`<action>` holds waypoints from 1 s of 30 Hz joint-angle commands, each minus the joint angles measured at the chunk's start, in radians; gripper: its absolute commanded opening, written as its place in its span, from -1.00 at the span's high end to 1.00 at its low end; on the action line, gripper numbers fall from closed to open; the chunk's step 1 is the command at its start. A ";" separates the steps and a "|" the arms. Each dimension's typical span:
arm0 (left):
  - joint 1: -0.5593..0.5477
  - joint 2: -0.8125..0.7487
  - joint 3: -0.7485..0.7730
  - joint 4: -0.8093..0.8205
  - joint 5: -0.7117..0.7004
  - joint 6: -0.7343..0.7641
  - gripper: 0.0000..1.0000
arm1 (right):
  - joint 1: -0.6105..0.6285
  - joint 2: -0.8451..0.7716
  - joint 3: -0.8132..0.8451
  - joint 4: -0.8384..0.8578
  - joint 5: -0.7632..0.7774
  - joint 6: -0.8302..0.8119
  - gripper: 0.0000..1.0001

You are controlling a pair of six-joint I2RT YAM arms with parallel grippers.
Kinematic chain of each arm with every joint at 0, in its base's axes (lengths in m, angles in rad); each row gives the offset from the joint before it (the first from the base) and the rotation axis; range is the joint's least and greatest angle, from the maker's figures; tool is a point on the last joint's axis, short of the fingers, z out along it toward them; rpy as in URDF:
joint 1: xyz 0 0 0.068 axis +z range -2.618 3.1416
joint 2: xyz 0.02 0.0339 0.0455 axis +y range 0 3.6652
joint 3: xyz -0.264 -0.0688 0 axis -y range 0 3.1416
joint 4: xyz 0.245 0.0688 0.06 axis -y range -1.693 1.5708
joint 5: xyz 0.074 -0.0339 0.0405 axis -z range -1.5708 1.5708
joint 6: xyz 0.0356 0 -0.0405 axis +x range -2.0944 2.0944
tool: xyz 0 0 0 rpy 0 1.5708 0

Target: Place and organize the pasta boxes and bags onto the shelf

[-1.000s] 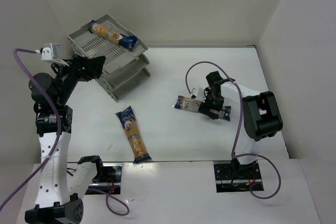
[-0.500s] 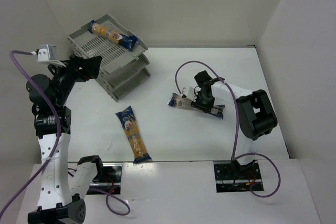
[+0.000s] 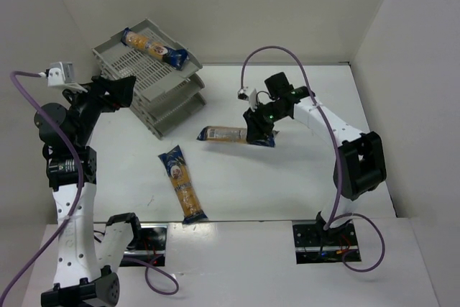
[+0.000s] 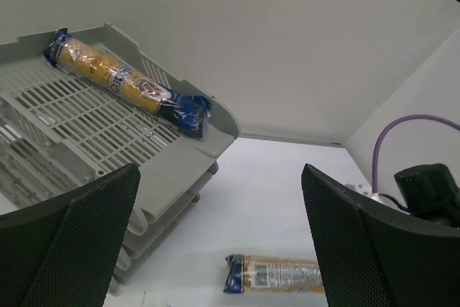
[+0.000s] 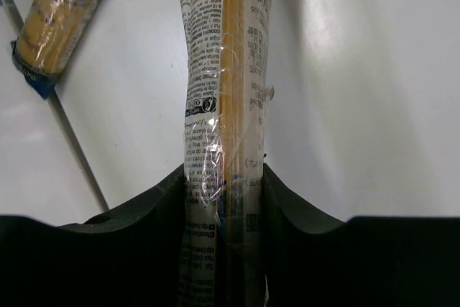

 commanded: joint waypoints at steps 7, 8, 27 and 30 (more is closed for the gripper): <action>0.027 -0.028 -0.023 0.053 -0.004 -0.010 -1.00 | 0.038 -0.060 -0.019 0.063 -0.137 0.121 1.00; 0.027 -0.028 -0.023 0.053 -0.004 -0.010 -1.00 | 0.038 -0.071 0.020 0.063 -0.157 0.149 1.00; 0.055 -0.028 -0.023 0.082 -0.013 -0.041 -1.00 | 0.090 0.004 0.321 0.292 -0.031 0.450 1.00; 0.064 -0.037 -0.023 0.082 -0.013 -0.041 -1.00 | 0.116 0.068 0.389 0.292 0.032 0.441 1.00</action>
